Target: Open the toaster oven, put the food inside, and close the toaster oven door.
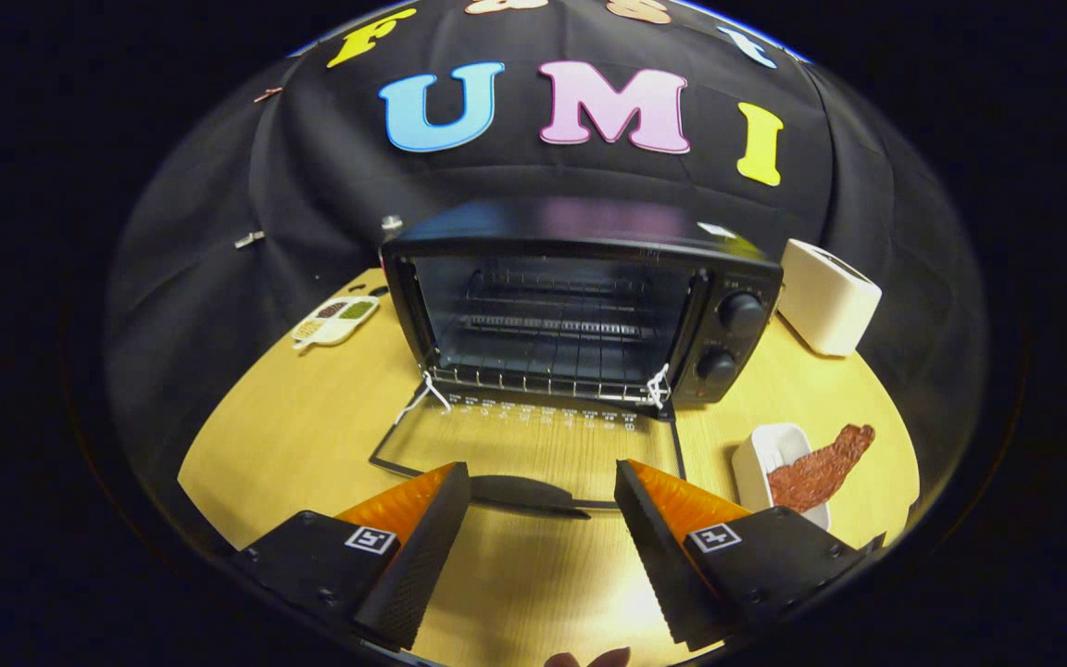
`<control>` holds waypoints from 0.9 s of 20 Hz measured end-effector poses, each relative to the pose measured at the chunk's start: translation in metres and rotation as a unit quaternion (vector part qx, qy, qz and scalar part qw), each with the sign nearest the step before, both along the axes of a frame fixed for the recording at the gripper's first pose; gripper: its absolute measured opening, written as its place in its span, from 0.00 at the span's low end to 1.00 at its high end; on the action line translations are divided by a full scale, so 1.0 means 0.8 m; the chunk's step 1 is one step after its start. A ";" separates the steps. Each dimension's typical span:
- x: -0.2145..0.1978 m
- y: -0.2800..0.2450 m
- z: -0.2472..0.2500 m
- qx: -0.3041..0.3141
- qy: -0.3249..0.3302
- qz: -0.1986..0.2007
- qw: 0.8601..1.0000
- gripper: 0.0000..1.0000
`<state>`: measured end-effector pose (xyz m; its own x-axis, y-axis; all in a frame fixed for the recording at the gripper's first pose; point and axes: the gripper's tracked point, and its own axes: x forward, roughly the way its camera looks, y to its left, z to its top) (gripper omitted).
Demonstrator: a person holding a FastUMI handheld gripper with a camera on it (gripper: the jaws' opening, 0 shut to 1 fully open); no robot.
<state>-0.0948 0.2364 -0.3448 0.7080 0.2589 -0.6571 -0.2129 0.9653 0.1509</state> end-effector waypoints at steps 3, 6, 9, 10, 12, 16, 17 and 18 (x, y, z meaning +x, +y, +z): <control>0.011 -0.022 0.049 0.022 -0.030 0.006 0.999 0.98; 0.020 -0.055 0.090 0.021 -0.062 0.011 0.998 0.98; 0.024 -0.090 0.125 0.016 -0.084 0.023 0.996 0.98; 0.025 -0.099 0.135 0.021 -0.087 0.029 0.996 0.98; 0.024 -0.123 0.148 0.020 -0.087 0.043 0.995 0.98; 0.025 -0.184 0.146 0.020 -0.059 0.075 0.995 0.98; 0.024 -0.200 0.138 0.022 -0.045 0.079 0.996 0.98; 0.024 -0.216 0.131 0.021 -0.032 0.080 0.996 0.98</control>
